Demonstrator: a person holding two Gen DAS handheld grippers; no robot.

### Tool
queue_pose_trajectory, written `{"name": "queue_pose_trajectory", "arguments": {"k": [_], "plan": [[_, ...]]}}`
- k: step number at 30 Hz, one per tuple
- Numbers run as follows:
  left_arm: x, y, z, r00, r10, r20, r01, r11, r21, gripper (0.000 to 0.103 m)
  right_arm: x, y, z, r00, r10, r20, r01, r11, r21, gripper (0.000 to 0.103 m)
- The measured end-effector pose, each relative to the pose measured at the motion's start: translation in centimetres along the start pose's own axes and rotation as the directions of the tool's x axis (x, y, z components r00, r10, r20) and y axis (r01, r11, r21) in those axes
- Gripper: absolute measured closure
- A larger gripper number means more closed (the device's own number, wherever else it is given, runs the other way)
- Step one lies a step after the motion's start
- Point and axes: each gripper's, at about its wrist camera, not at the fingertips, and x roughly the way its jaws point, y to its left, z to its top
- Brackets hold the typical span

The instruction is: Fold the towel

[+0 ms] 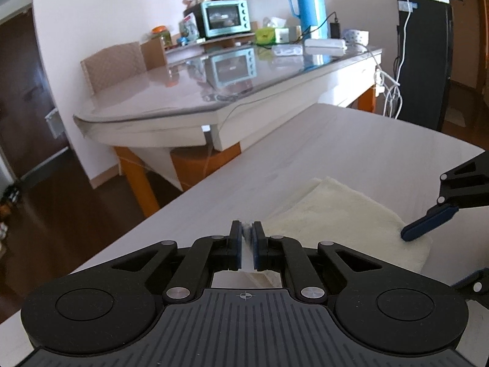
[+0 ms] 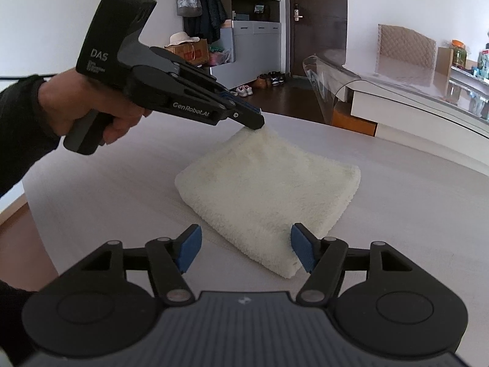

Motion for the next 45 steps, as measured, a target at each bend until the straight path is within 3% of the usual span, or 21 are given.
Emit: {"name": "queue_pose_trajectory", "arguments": {"k": [5, 13, 17, 22, 31, 33, 35, 37, 40, 43, 45], "plan": [[-0.5, 0.0, 0.5, 0.999, -0.036, 0.030, 0.036, 0.999, 0.008, 0.096, 0.3, -0.2, 1.1, 0.997, 0.063, 0.035, -0.064, 0.998, 0.019, 0.038], [-1.3, -0.2, 0.7, 0.995, -0.056, 0.083, 0.052, 0.997, 0.056, 0.096, 1.2, -1.8, 2.7, 0.999, -0.003, 0.052, 0.003, 1.000, -0.011, 0.039], [-1.8, -0.5, 0.5, 0.991, -0.079, 0.106, 0.069, 0.993, 0.092, 0.096, 1.9, -2.9, 4.3, 0.998, 0.008, 0.063, -0.002, 0.995, -0.104, 0.040], [-2.7, -0.8, 0.4, 0.984, -0.115, 0.137, 0.095, 0.985, 0.144, 0.096, 4.1, -3.2, 6.4, 0.998, 0.041, 0.047, -0.025, 0.948, -0.316, 0.040], [-3.3, -1.2, -0.2, 0.979, -0.147, 0.143, 0.117, 0.973, 0.202, 0.096, 7.1, -3.5, 7.7, 0.988, 0.155, -0.022, -0.147, 0.864, -0.481, 0.044], [-3.2, -1.3, -0.4, 0.980, -0.144, 0.140, 0.113, 0.971, 0.210, 0.096, 7.4, -3.4, 7.8, 0.987, 0.157, -0.036, -0.154, 0.851, -0.502, 0.051], [-3.0, -1.3, -0.6, 0.982, -0.138, 0.131, 0.109, 0.972, 0.208, 0.096, 7.4, -3.3, 7.7, 0.987, 0.156, -0.043, -0.156, 0.846, -0.509, 0.083], [-2.8, -1.4, -0.8, 0.985, -0.124, 0.122, 0.099, 0.976, 0.192, 0.096, 7.4, -3.1, 7.6, 0.989, 0.144, -0.046, -0.147, 0.849, -0.508, 0.092], [-2.9, -1.3, -1.1, 0.989, -0.089, 0.116, 0.072, 0.987, 0.144, 0.091, 7.2, -2.8, 7.1, 0.990, 0.133, -0.043, -0.137, 0.858, -0.495, 0.094], [-3.6, -1.1, -2.0, 0.994, -0.035, 0.104, 0.030, 0.998, 0.051, 0.063, 6.9, -2.9, 6.8, 0.991, 0.130, -0.030, -0.129, 0.879, -0.460, 0.094], [-4.3, -1.1, -3.0, 0.995, -0.025, 0.092, 0.023, 1.000, 0.013, 0.062, 6.6, -3.1, 6.7, 0.991, 0.131, -0.025, -0.128, 0.890, -0.438, 0.094]]}}
